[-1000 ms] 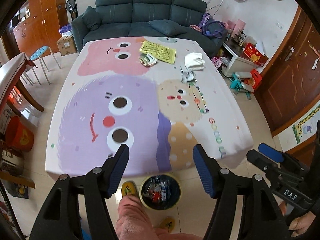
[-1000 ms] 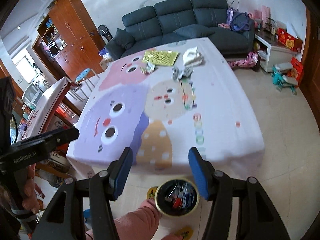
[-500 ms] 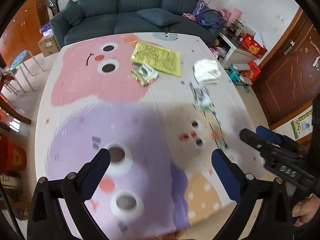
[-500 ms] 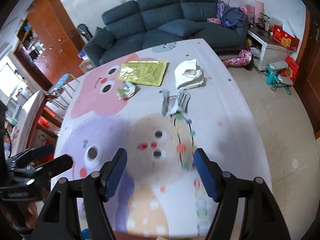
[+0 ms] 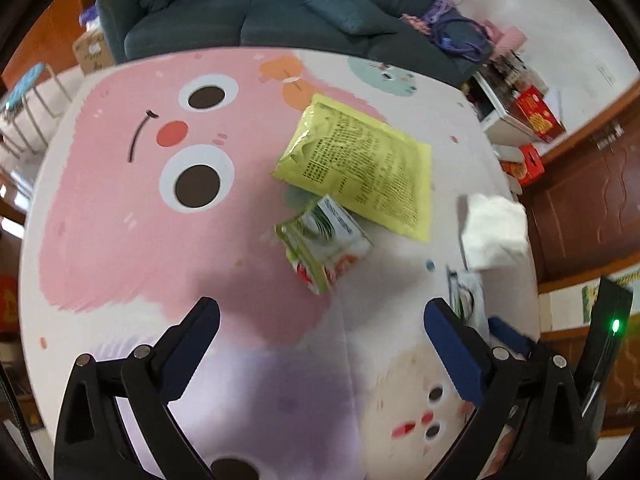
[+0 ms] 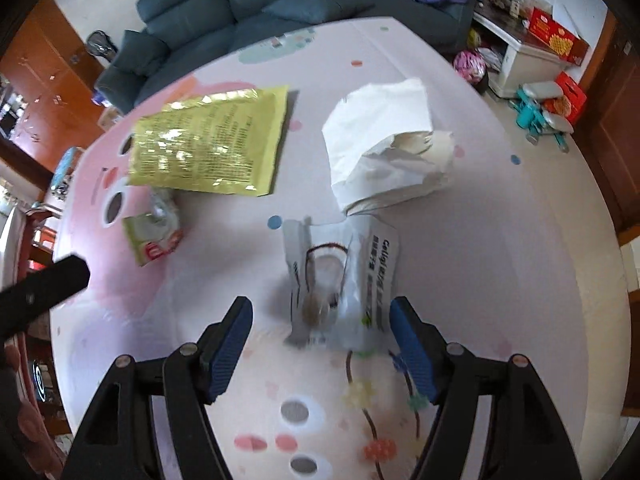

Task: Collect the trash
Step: 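Grasp the green snack wrapper with the left tool while the right tool grasps the white-and-green wrapper, then lift both wrappers off the table and carry them over the bin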

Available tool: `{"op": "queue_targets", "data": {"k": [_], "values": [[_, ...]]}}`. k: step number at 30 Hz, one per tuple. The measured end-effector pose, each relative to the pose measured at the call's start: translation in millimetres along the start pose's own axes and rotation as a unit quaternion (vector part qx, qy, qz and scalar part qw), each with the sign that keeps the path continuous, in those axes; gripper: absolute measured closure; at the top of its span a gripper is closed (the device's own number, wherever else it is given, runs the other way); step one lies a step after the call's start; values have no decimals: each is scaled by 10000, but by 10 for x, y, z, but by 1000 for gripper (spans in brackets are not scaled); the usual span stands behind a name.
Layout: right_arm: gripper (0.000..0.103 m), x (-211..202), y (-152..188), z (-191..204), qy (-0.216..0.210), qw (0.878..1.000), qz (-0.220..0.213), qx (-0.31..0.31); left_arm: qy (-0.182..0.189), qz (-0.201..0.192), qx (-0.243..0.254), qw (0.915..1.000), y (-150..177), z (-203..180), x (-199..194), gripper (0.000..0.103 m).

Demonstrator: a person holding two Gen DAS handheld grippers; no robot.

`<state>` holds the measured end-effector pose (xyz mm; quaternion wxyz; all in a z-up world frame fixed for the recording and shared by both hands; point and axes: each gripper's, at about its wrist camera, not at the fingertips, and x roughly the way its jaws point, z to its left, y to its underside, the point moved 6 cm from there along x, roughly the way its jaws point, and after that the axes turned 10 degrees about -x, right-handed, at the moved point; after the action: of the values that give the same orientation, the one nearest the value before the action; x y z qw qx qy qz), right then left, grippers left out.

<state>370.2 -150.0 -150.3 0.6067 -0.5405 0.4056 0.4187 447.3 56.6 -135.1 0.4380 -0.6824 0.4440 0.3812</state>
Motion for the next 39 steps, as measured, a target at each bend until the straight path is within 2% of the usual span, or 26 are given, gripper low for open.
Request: {"op": "queue_targets", "data": {"k": [2, 5, 7, 9, 11, 15, 17, 20, 22, 25, 27, 31, 34, 39], "values": [[32, 82, -16, -6, 97, 9999, 117, 60, -33, 61, -184, 9998, -77, 2, 136, 2], [33, 84, -34, 22, 231, 9997, 58, -11, -115, 122, -406, 9990, -191, -14, 314, 2], [40, 83, -32, 31, 382, 9992, 48, -82, -193, 146, -554, 9982, -234, -23, 406, 2], [56, 80, -56, 22, 421, 9990, 12, -113, -253, 165, -723, 9969, -268, -25, 490, 2], [66, 61, -58, -13, 361, 9993, -15, -38, -292, 155, -851, 9958, -300, -38, 544, 2], [76, 57, -85, -47, 227, 9997, -2, 48, -580, 182, -1074, 9924, -326, -9, 652, 4], [78, 51, -77, -63, 185, 9998, 1, 80, -669, 226, -1111, 9913, -353, 12, 684, 11], [81, 59, -79, -63, 126, 9998, 3, 134, -801, 300, -1126, 9900, -358, -1, 758, 14], [82, 54, -60, -62, 81, 9999, -6, 148, -798, 315, -1138, 9898, -359, 4, 788, 23], [84, 53, -40, -53, 14, 9999, -6, 152, -894, 217, -996, 9908, -369, -17, 775, 41], [86, 50, -30, -52, -41, 9998, -4, 170, -867, 191, -941, 9916, -365, -6, 761, 59], [88, 33, 30, -42, -202, 9996, 12, 208, -559, 238, -907, 9940, -279, 45, 683, 65], [89, 8, 108, -29, -348, 9991, 3, 240, -518, 219, -717, 9958, -151, 70, 586, 75], [90, -81, 291, -26, -543, 9980, -20, 327, -393, 300, -568, 9972, 118, 109, 454, 78]]}}
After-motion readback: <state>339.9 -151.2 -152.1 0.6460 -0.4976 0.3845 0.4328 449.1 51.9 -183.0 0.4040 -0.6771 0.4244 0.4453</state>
